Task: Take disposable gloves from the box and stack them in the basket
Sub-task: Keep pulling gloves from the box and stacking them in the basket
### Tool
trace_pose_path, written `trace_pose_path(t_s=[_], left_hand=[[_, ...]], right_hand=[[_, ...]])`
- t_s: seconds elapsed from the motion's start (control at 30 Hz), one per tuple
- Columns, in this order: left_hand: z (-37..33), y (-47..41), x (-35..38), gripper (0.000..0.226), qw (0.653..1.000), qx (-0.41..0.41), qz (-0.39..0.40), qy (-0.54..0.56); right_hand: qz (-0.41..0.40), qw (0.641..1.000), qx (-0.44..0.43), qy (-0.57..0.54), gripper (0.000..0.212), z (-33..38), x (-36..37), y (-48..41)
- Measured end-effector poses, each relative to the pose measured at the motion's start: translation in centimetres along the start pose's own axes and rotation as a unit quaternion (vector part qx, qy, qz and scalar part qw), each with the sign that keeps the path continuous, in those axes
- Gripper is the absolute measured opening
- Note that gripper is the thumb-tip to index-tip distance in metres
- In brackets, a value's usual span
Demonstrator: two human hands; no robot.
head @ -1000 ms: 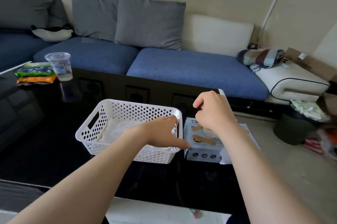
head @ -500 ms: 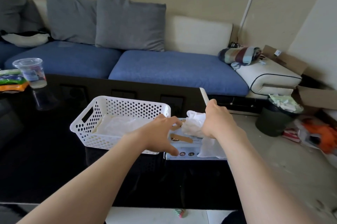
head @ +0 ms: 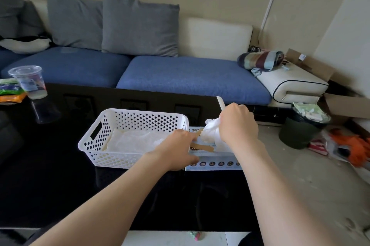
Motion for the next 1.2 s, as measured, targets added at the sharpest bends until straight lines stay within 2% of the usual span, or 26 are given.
trace_pose_path(t_s=[0.1, 0.17, 0.23, 0.37, 0.43, 0.53, 0.67, 0.77, 0.8, 0.87, 0.97, 1.1, 1.17, 1.2], left_hand=[[-0.2, 0.0, 0.1, 0.051, 1.000, 0.002, 0.005, -0.015], [0.0, 0.1, 0.1, 0.055, 1.000, -0.010, 0.008, -0.013], [0.1, 0.3, 0.0, 0.061, 1.000, -0.021, 0.008, -0.008], [-0.1, 0.5, -0.6, 0.066, 0.999, -0.030, 0.015, 0.005], [0.2, 0.4, -1.6, 0.072, 0.998, -0.045, 0.003, 0.048], [1.0, 0.4, -3.8, 0.078, 0.967, -0.084, -0.036, 0.240], [1.9, 0.5, -5.7, 0.039, 0.882, -0.112, -0.070, 0.452], [2.6, 0.7, -6.1, 0.045, 0.817, -0.130, -0.066, 0.559], [3.0, 0.9, -6.3, 0.040, 0.812, -0.138, -0.075, 0.563], [4.2, 1.1, -7.0, 0.029, 0.828, -0.158, -0.121, 0.524], [6.4, 1.4, -7.9, 0.017, 0.844, -0.175, -0.193, 0.469], [7.9, 2.5, -9.6, 0.014, 0.833, -0.196, -0.239, 0.459], [8.1, 2.9, -10.3, 0.015, 0.831, -0.188, -0.239, 0.465], [8.1, 3.0, -10.5, 0.015, 0.834, -0.184, -0.233, 0.466]], right_hand=[[-0.036, 0.998, -0.042, 0.026, 0.016, 0.7, -0.5, -0.3], [-0.032, 0.996, -0.079, 0.010, 0.038, 1.6, -0.5, -0.4], [-0.048, 0.990, -0.114, -0.070, 0.044, 2.5, -0.8, -0.7], [-0.128, 0.954, -0.095, -0.253, 0.031, 2.4, -1.7, -1.2], [-0.157, 0.932, -0.073, -0.320, 0.028, 2.3, -2.6, -0.9], [-0.168, 0.917, -0.048, -0.358, 0.023, 2.4, -2.5, -0.7], [-0.106, 0.921, -0.026, -0.374, 0.020, 3.5, -0.6, -0.7], [-0.069, 0.923, -0.008, -0.378, 0.018, 4.4, 0.1, -0.5], [-0.066, 0.923, 0.001, -0.378, 0.017, 4.6, 0.0, -0.3], [-0.047, 0.920, 0.028, -0.388, 0.016, 5.0, 0.1, 0.1], [0.025, 0.924, 0.055, -0.377, 0.026, 5.8, 0.7, 0.8], [0.109, 0.947, 0.009, -0.302, 0.042, 7.5, 1.2, 1.6], [0.134, 0.935, -0.031, -0.326, 0.046, 8.6, 1.2, 1.9], [0.150, 0.919, -0.045, -0.363, 0.046, 9.3, 1.2, 2.1]])
Point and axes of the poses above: each hand's wrist, its own y-axis away from the middle knuckle, its own x-axis out of the palm, z = x × y, the point moved 8 cm from there along -y, towards the middle knuckle, and after that the axes turned 5 degrees about -z, right-handed, at the moved point
